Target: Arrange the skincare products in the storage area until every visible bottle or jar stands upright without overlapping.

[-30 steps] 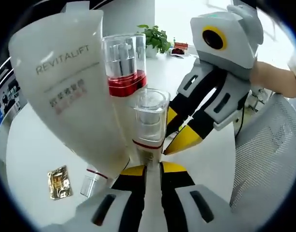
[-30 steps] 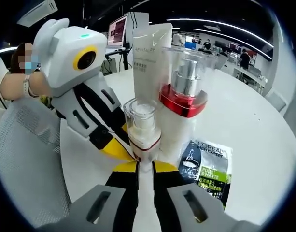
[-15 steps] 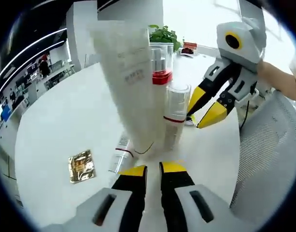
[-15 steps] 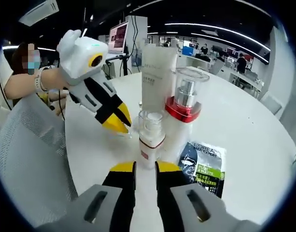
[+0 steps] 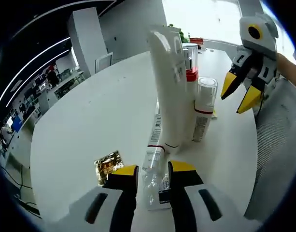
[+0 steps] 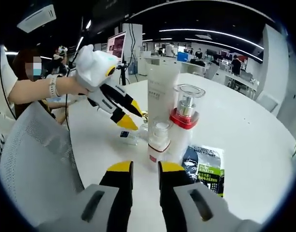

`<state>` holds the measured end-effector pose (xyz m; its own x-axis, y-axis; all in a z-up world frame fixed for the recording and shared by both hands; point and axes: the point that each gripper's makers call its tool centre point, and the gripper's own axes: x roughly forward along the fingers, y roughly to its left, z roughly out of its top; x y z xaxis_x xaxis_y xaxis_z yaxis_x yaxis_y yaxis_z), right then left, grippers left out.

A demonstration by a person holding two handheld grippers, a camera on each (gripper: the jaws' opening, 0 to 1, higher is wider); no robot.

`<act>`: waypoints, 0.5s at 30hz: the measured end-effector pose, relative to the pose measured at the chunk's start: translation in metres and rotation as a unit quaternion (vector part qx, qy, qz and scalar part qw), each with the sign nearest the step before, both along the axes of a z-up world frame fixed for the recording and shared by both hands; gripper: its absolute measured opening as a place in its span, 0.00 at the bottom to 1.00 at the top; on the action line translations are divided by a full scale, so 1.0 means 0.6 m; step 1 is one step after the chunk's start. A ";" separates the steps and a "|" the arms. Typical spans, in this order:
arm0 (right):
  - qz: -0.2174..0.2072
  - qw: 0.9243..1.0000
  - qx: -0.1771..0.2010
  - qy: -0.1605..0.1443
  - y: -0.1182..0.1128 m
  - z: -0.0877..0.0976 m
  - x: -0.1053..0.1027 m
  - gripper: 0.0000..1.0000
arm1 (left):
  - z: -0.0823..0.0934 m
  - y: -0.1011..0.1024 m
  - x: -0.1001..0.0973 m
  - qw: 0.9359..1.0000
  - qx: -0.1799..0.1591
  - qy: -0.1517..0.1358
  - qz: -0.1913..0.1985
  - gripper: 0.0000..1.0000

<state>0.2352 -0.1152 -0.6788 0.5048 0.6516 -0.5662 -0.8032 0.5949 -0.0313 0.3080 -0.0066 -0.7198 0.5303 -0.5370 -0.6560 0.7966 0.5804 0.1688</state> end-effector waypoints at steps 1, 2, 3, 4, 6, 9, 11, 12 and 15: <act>-0.003 1.000 0.002 0.002 0.000 -0.001 -0.001 0.21 | -0.004 -0.001 0.005 1.000 0.007 -0.004 -0.005 0.29; -0.005 1.000 0.003 0.003 0.000 -0.001 -0.002 0.21 | -0.007 -0.002 0.007 1.000 0.009 -0.004 -0.008 0.29; -0.006 1.000 0.004 0.004 0.000 -0.001 -0.004 0.22 | -0.012 -0.005 0.009 1.000 0.010 -0.002 -0.015 0.30; -0.007 1.000 0.004 0.004 0.001 0.000 -0.005 0.22 | -0.014 -0.007 0.012 1.000 0.009 -0.002 -0.017 0.32; -0.007 1.000 0.007 0.007 0.002 0.001 -0.009 0.23 | -0.021 -0.013 0.016 1.000 0.011 -0.004 -0.028 0.35; -0.008 1.000 0.010 0.005 0.002 0.005 -0.014 0.25 | -0.032 -0.018 0.020 0.999 0.020 0.001 -0.035 0.33; -0.011 1.000 0.010 0.000 0.001 0.008 -0.013 0.28 | -0.044 -0.019 0.024 0.999 0.029 0.006 -0.046 0.34; -0.011 1.000 0.009 0.000 0.000 0.009 -0.014 0.28 | -0.047 -0.020 0.026 0.998 0.030 0.006 -0.050 0.34; -0.018 1.000 0.018 -0.005 -0.002 0.018 -0.015 0.31 | -0.052 -0.022 0.029 0.998 0.037 0.002 -0.056 0.32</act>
<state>0.2263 -0.1166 -0.6681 0.5335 0.6530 -0.5376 -0.7809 0.6244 -0.0165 0.3253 -0.0201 -0.7507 0.4663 -0.5434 -0.6981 0.8568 0.4739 0.2033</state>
